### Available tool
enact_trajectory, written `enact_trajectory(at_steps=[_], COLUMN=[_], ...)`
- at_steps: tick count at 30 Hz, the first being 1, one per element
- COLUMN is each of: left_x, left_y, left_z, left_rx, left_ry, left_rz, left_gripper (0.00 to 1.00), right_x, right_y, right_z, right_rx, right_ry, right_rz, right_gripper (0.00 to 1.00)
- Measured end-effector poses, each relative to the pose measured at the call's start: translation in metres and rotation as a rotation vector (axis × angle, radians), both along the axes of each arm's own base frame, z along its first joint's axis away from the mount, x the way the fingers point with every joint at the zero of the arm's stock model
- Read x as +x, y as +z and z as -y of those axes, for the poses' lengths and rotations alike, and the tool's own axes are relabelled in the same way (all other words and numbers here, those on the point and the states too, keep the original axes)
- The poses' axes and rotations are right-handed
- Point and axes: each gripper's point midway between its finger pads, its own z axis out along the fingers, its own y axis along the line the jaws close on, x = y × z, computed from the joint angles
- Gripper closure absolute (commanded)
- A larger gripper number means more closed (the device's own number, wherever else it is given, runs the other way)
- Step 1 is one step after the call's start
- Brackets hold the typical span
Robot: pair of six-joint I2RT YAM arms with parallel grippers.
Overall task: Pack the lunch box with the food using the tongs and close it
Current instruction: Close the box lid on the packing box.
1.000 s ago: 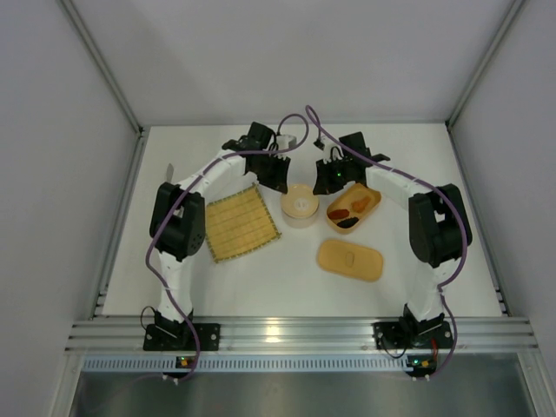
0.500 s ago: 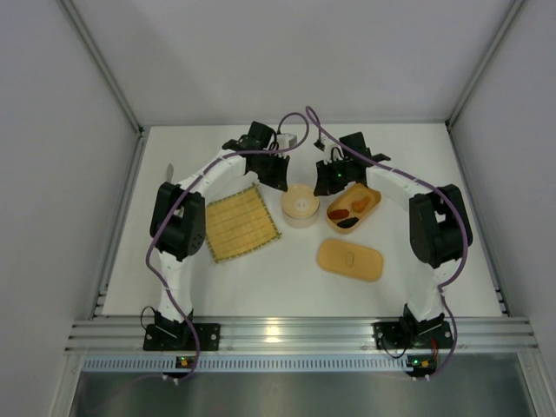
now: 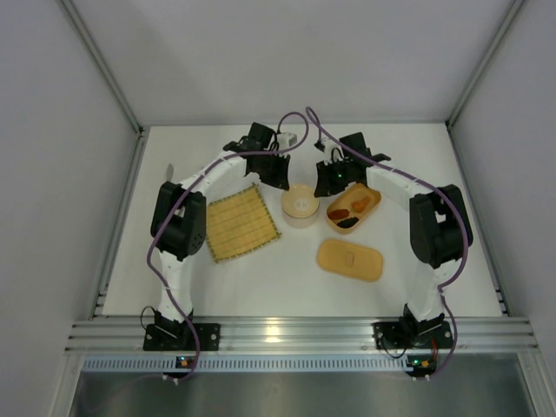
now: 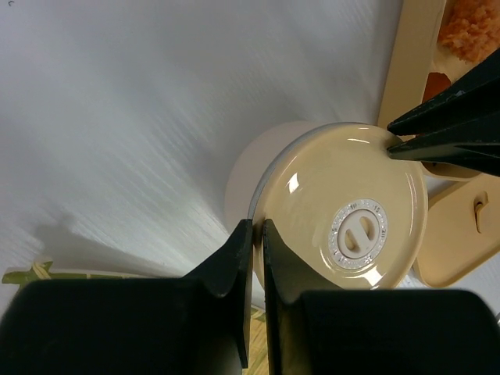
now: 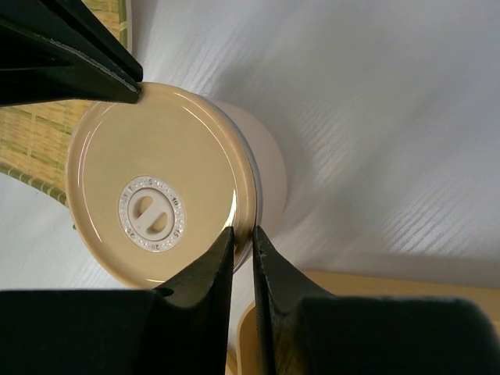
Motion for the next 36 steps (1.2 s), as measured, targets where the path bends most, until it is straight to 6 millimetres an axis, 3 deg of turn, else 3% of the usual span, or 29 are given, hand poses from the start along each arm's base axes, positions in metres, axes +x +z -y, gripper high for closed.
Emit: enact_trajectory(at_steps=[19,22,26,29,36], left_x=[0.0018,0.0018,0.0023,0.0028,0.0031], left_y=[-0.0063,-0.0062,-0.0063,-0.0064,-0.0063], left_z=[0.0024,0.0023,0.0033,0.0041,0.0049], left_rx=[-0.022,-0.023,-0.024,-0.028,-0.033], left_ry=[0.003,0.004,0.003,0.002,0.001], left_rz=[0.017,0.022,0.031,0.035,0.043], left_gripper=[1.0,1.0,1.0,1.0,1.0], right_x=[-0.0004,-0.0004,-0.0007,-0.0012,-0.0034], right_y=[0.0008,0.0008,-0.0013,-0.0034,-0.0057], right_z=[0.001,0.001,0.0014,0.0017,0.0005], right_rx=[-0.005,-0.007,-0.012,-0.016,-0.009], right_ry=[0.007,0.012,0.019,0.023,0.031], right_rz=[0.006,0.009,0.011,0.008,-0.003], right_gripper=[0.91,0.87,0.66,0.59,0.58])
